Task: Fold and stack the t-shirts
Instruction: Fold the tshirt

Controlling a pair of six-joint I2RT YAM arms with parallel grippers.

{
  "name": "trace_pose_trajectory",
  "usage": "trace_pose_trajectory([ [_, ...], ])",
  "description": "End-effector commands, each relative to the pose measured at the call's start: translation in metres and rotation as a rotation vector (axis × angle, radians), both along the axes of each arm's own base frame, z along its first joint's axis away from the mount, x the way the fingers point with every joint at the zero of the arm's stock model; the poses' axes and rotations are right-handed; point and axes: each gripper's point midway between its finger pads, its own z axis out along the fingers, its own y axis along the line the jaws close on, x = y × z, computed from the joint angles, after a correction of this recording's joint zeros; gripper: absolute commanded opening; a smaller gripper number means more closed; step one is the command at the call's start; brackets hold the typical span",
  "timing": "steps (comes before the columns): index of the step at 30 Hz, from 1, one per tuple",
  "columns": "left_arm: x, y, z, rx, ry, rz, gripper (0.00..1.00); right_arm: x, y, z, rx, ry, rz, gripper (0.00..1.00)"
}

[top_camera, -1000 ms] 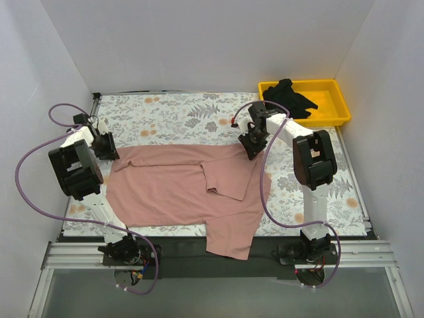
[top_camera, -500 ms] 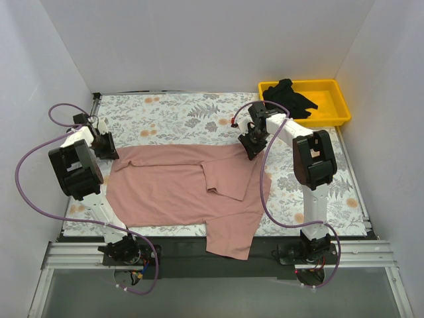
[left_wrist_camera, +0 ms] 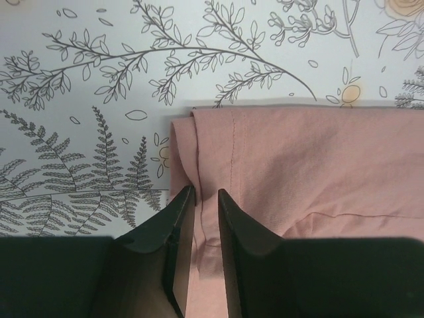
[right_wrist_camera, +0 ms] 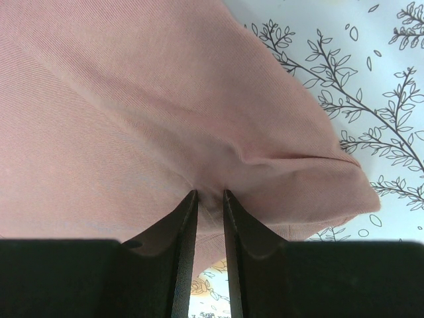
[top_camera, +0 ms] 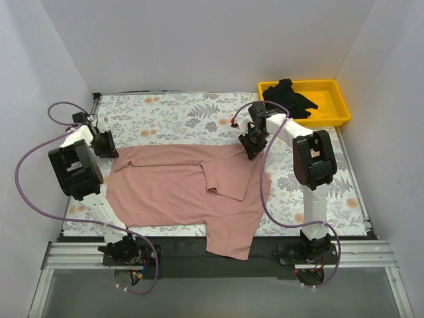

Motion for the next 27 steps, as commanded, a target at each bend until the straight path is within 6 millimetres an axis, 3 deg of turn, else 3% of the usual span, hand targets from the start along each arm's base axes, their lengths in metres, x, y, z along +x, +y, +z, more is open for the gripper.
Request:
trace_pose_trajectory([
  [1, 0.015, 0.003, 0.038, 0.013, -0.095, -0.007, 0.19, -0.006, 0.001, -0.007, -0.009, 0.033, 0.017, 0.29],
  [12, 0.013, 0.002, 0.026, -0.001, -0.064, -0.007, 0.13, -0.006, 0.000, -0.008, -0.012, 0.035, 0.018, 0.29],
  [16, 0.013, 0.011, 0.016, 0.036, -0.036, 0.017, 0.10, -0.007, -0.003, -0.011, -0.027, 0.036, 0.018, 0.29],
  [21, 0.019, 0.020, 0.019, 0.077, -0.059, 0.019, 0.00, -0.007, -0.011, -0.022, -0.072, 0.043, 0.015, 0.29],
  [27, 0.035, 0.030, 0.026, 0.114, -0.096, 0.010, 0.00, -0.005, -0.010, -0.024, -0.072, 0.045, 0.012, 0.29],
])
